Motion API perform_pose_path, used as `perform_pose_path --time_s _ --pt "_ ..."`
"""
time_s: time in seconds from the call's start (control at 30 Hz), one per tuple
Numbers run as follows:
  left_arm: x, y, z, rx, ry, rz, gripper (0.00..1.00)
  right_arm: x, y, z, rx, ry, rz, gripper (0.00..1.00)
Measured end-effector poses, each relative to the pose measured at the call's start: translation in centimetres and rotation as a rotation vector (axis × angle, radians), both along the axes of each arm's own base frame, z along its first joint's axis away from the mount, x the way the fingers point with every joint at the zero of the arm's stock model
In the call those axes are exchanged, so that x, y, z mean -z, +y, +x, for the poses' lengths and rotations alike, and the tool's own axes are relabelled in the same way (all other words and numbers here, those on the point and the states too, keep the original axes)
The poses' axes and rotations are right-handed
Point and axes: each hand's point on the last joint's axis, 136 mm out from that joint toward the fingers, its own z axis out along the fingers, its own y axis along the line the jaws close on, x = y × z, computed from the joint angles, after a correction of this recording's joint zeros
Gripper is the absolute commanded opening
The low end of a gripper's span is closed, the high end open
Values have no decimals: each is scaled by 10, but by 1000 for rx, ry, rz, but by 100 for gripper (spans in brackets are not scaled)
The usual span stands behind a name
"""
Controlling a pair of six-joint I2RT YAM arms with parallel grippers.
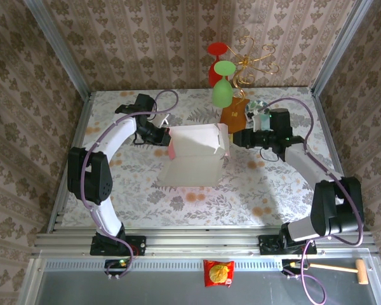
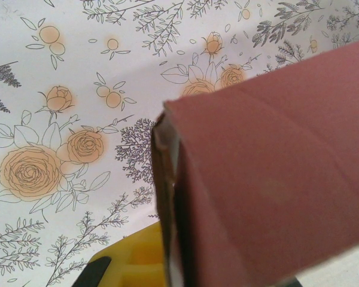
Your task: Fold the paper box
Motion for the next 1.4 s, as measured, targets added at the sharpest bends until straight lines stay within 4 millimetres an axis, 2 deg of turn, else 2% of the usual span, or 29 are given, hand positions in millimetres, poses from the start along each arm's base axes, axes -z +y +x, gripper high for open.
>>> perform_pose_path --time_s 0.1,0.6,0.83,1.03,1.4 --pt "0 0 0 0 0 0 0 7 6 -1 -20 20 -3 31" --pt "0 0 0 -1 0 1 0 1 31 -12 -106 -8 -18 33" --pt "0 0 0 -1 0 1 0 -5 36 -8 -112 -27 -32 35" --pt "0 1 0 -2 -1 4 0 3 41 -7 -116 -10 -51 37" --pt "0 1 1 -3 -2 5 0 6 47 1 -102 -19 -108 40"
